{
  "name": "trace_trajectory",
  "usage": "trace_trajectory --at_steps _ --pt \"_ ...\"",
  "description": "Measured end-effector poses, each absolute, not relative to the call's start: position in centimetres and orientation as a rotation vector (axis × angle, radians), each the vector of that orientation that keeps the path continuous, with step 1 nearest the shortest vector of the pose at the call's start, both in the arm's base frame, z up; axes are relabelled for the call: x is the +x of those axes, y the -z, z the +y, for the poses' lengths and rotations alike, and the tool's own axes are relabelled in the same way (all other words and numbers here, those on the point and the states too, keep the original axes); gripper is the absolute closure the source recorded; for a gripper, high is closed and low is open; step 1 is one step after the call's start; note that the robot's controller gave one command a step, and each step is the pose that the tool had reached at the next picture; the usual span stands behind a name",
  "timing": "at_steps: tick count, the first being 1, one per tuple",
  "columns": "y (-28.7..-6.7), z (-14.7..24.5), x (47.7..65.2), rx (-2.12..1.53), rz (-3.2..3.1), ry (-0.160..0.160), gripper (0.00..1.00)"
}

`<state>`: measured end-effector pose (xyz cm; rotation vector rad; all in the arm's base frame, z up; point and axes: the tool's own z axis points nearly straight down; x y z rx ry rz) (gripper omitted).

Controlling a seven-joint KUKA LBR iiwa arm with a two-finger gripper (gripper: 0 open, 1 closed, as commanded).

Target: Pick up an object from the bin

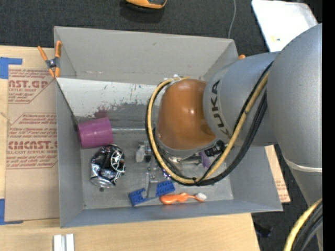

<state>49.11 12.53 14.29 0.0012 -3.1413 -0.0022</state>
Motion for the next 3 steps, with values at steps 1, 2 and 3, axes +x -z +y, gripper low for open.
trace_trajectory --at_steps 1,2,3 --pt "-14.3 12.5 49.1 0.001 -3.141 0.002 0.00" --pt "-10.9 12.5 49.1 0.225 -3.136 0.002 0.00" --pt "-7.9 12.5 49.0 0.258 -3.129 0.002 0.00"
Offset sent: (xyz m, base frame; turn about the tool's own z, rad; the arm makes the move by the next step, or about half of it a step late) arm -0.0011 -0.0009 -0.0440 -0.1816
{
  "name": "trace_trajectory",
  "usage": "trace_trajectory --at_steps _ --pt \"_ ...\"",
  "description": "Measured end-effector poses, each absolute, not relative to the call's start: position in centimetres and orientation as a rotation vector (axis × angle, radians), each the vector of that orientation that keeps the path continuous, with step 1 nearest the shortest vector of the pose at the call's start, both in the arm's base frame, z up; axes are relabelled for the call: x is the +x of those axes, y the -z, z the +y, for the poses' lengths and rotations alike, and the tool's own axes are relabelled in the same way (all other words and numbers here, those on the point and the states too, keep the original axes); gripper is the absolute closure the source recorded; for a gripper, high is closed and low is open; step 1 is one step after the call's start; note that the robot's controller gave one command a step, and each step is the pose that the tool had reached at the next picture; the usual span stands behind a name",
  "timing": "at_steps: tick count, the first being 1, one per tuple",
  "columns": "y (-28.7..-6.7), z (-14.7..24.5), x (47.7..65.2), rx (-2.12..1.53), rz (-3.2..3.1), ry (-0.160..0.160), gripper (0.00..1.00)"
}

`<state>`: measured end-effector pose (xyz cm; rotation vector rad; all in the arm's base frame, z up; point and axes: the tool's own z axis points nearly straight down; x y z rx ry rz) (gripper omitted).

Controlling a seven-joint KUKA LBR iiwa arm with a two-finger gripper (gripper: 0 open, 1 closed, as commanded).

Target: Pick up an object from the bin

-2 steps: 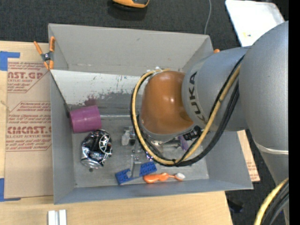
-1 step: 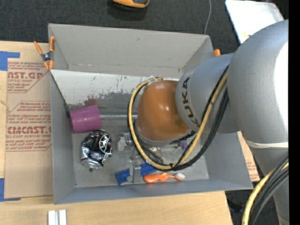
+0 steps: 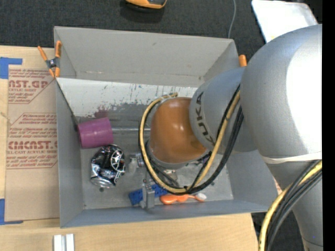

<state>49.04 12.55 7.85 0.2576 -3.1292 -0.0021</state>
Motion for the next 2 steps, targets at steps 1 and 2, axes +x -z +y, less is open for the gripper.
trace_trajectory --at_steps 1,2 --pt "-7.24 11.67 50.07 0.265 -3.133 0.002 1.00" --pt "-7.24 11.69 50.17 0.265 -3.138 0.004 1.00"
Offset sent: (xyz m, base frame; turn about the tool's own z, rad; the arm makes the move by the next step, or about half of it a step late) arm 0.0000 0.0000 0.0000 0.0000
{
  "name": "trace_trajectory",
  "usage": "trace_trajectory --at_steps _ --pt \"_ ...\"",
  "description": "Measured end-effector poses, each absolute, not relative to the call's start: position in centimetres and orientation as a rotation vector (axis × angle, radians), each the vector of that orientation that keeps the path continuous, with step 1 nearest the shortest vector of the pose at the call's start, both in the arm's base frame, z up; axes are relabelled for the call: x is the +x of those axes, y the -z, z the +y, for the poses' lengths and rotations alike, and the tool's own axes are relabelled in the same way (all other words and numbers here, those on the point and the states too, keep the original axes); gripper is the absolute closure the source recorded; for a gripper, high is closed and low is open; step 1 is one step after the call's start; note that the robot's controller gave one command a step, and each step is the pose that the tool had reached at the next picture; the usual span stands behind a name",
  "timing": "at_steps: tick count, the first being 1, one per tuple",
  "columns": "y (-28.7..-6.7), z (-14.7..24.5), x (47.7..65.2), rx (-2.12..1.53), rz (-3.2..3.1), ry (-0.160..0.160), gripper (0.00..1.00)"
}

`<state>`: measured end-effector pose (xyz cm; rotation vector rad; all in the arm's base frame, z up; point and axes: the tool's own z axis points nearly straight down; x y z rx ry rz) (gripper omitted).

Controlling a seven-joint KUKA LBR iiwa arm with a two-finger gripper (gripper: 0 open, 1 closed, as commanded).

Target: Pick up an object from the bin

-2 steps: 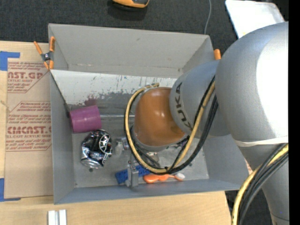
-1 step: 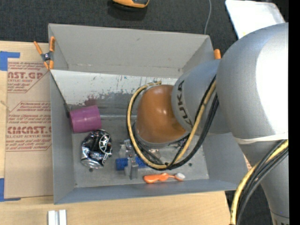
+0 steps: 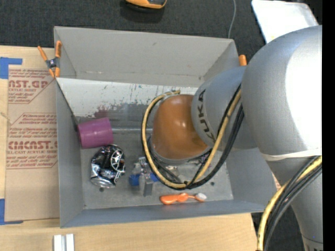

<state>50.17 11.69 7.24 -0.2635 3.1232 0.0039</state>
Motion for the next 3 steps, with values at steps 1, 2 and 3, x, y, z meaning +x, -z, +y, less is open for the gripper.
trace_trajectory --at_steps 1,2,3 --pt "-7.22 11.70 50.17 -0.263 3.123 -0.004 1.00" --pt "-7.22 11.70 50.17 -0.263 3.123 -0.004 1.00" --pt "-7.89 11.64 49.97 -0.263 3.131 -0.003 1.00"
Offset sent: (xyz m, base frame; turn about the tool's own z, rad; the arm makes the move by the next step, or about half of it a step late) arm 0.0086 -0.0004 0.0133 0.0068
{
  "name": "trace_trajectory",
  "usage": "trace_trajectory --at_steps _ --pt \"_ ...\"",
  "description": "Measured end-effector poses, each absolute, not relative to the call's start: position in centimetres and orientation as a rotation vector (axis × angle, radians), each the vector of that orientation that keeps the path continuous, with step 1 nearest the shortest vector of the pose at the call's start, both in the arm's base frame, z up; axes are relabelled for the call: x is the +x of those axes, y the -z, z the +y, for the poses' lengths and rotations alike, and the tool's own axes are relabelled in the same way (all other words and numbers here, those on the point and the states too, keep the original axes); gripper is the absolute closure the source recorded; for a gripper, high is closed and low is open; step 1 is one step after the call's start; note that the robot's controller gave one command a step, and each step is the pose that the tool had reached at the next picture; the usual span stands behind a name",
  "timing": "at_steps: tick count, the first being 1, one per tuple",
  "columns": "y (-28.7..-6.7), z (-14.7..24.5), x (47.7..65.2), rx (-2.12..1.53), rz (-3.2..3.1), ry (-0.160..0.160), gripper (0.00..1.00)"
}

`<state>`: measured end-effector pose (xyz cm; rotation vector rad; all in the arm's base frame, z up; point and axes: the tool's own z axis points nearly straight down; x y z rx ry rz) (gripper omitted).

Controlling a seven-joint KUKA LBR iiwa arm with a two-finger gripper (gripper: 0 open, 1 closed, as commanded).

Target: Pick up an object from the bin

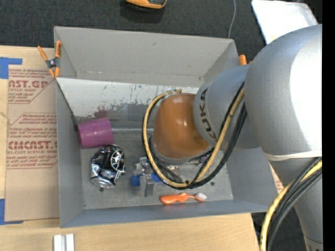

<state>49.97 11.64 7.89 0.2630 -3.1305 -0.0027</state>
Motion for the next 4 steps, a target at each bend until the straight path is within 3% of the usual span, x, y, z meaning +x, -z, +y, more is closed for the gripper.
trace_trajectory --at_steps 1,2,3,4 --pt "-11.5 11.6 50.0 0.266 -3.132 0.003 1.00" --pt "-8.2 11.2 49.4 0.260 -3.130 0.004 1.00" --pt "-11.3 11.8 50.6 0.245 -3.135 0.006 1.00" --pt "-12.4 12.0 51.1 0.241 -3.140 0.007 1.00"
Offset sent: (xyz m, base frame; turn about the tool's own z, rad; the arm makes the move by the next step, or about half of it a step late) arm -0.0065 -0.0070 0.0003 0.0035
